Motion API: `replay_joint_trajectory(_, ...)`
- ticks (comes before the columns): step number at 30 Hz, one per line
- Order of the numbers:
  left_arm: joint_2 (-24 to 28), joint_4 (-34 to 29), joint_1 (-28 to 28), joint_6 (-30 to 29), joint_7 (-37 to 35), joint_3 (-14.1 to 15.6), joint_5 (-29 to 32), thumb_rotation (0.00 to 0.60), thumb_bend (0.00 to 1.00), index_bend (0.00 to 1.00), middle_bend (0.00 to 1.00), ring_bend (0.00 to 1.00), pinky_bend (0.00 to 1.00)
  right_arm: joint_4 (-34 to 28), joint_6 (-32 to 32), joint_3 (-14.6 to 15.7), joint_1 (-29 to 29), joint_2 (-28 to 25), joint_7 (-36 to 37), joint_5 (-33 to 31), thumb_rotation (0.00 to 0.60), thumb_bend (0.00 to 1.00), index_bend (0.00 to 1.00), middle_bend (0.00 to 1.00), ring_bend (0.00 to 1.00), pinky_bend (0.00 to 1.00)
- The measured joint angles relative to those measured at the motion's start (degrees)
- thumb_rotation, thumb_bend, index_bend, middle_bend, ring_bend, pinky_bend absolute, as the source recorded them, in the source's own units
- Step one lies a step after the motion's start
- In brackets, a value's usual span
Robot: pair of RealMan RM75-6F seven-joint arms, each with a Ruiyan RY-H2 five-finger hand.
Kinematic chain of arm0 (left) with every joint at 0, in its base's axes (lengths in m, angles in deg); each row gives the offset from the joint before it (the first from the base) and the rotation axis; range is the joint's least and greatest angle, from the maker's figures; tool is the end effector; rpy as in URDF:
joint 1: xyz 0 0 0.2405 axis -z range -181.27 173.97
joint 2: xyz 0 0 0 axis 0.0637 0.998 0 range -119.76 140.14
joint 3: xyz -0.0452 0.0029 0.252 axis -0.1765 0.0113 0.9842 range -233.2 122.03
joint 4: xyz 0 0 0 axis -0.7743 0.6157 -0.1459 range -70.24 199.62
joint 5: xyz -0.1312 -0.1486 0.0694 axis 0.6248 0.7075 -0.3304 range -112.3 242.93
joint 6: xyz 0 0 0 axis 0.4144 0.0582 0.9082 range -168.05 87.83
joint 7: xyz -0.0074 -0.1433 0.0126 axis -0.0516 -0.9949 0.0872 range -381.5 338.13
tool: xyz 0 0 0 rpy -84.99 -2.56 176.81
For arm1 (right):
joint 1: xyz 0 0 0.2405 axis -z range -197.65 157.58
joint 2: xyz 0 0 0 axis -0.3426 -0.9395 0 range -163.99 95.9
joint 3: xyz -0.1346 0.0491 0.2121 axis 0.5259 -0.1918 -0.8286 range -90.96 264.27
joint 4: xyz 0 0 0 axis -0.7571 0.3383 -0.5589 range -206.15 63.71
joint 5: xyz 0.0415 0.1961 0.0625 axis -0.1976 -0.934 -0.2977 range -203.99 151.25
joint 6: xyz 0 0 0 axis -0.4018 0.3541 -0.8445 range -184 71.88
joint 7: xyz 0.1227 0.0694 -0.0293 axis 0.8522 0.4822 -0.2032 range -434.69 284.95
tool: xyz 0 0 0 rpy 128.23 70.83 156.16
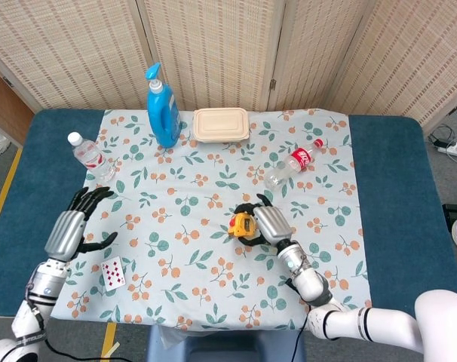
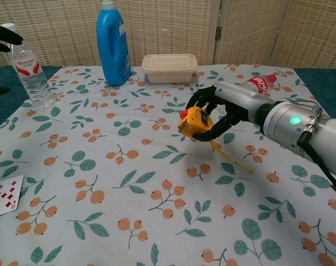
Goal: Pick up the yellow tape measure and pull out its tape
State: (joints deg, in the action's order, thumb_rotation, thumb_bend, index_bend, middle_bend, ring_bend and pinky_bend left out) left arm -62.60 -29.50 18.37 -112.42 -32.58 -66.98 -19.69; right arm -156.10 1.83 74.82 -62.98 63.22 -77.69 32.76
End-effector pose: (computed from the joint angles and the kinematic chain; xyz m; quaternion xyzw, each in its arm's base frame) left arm -0.2127 0.2847 0.1023 -0.5978 -0.4346 -0.5361 0.4078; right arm -0.1175 -0.3277 -0.0532 0.6337 -0.5413 0.4543 0.3147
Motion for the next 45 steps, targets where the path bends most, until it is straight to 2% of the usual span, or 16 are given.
replay_joint_trajectory(4, -1.96, -0.86, 3.13, 1.78, 2.77, -1.22, -0.21, 0.600, 0.29, 0.17, 0.16, 0.16, 0.00, 1.94, 1.11, -2.94, 1.19, 2.83, 8.23, 2.69, 0.599, 0.41, 0.55, 0.49, 0.33, 0.00)
replay_joint_trajectory(9, -4.36, -2.63, 6.18, 2.86, 7.10, -2.43, -0.11, 0.600, 0.29, 0.15, 0.16, 0.16, 0.00, 6.03, 2.90, -6.61, 1.31, 8.21, 14.34, 4.76, 0.599, 0.41, 0.55, 0.49, 0.33, 0.00)
replay_joint_trajectory(15, -7.08, -4.53, 8.70, 3.03, 11.67, -3.31, 0.06, 0.600, 0.29, 0.11, 0.14, 0.14, 0.00, 10.00, 3.68, -9.33, 0.20, 13.63, 20.98, 6.38, 0.600, 0.41, 0.55, 0.49, 0.33, 0.00)
replay_joint_trajectory(21, -10.56, -4.48, 11.05, 3.13, 16.77, -3.76, 0.65, 0.600, 0.28, 0.09, 0.14, 0.14, 0.00, 13.10, 3.47, -10.66, -1.10, 17.46, 25.98, 8.39, 0.600, 0.41, 0.55, 0.49, 0.33, 0.00)
replay_joint_trajectory(27, -14.48, -2.72, 13.24, 3.50, 20.70, -3.58, 1.51, 0.600, 0.28, 0.08, 0.13, 0.14, 0.00, 15.07, 3.98, -11.07, -1.50, 19.70, 28.57, 10.02, 0.600, 0.41, 0.55, 0.49, 0.33, 0.00)
replay_joint_trajectory(36, -18.66, -0.24, 15.95, 3.96, 22.71, -3.88, 2.90, 0.600, 0.28, 0.08, 0.13, 0.14, 0.00, 15.99, 4.53, -11.69, -2.35, 21.94, 26.65, 10.51, 0.600, 0.41, 0.55, 0.49, 0.33, 0.00)
replay_joint_trajectory(45, -19.59, 1.55, 16.96, 3.65, 23.73, -4.10, 4.07, 0.600, 0.28, 0.08, 0.13, 0.14, 0.00, 15.00, 4.66, -11.32, -1.72, 21.74, 26.05, 11.15, 0.600, 0.41, 0.55, 0.49, 0.33, 0.00)
